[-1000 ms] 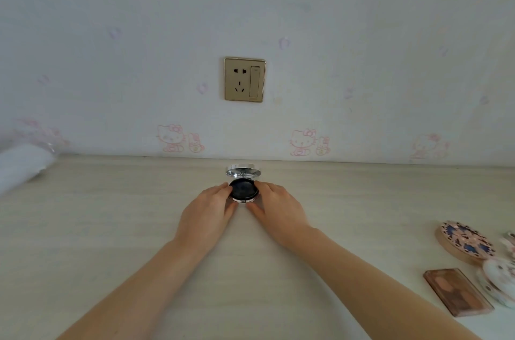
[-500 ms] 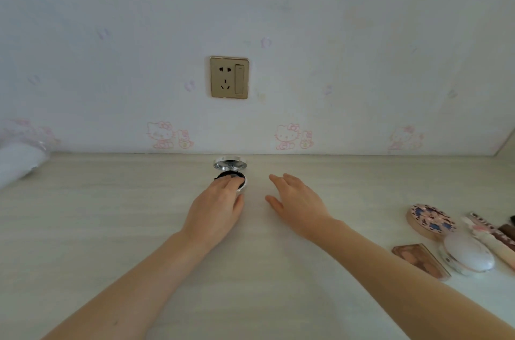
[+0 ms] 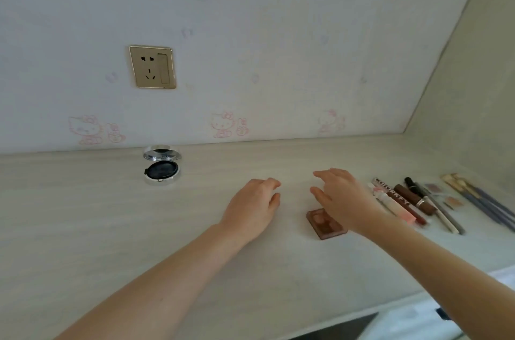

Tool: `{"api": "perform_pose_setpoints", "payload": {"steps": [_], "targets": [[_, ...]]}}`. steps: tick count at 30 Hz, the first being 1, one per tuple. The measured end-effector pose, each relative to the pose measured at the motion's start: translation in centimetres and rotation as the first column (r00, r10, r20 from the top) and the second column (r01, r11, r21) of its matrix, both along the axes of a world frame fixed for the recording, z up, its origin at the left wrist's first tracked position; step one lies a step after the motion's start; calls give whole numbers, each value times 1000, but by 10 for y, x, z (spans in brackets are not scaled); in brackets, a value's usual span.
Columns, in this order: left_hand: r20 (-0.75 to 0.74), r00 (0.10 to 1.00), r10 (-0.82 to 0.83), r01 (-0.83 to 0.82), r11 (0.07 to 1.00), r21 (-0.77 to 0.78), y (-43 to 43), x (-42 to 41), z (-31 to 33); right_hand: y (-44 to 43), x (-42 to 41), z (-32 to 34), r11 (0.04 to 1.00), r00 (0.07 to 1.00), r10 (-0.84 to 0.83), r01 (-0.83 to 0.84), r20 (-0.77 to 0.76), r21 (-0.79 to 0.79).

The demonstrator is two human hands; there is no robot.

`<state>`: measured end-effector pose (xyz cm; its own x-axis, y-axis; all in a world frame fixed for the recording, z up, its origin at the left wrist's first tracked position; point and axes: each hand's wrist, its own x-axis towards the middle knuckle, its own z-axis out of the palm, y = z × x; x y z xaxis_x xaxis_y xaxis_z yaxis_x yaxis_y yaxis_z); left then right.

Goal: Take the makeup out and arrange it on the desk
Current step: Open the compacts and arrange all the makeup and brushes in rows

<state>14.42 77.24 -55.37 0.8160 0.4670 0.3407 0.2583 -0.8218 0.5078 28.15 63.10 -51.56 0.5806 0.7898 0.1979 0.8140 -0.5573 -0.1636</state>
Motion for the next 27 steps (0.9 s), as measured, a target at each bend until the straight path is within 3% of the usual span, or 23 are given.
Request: {"api": "perform_pose_setpoints", "payload": {"steps": [10, 15, 19, 27], "targets": [[-32, 997, -68, 62, 986, -154, -39, 78, 8, -25, 62, 2, 975, 961, -222, 214, -163, -64], [-137, 990, -28, -3, 976, -218, -38, 109, 5, -18, 78, 2, 950, 964, -248, 223, -92, -220], [-242, 970, -30, -15, 983, -183, -38, 122, 1, -13, 89, -1, 934, 959, -274, 248, -68, -257], [-199, 978, -59, -5, 951, -310, -42, 124, 0, -12, 88, -1, 945, 911, -319, 286, -261, -158]]}}
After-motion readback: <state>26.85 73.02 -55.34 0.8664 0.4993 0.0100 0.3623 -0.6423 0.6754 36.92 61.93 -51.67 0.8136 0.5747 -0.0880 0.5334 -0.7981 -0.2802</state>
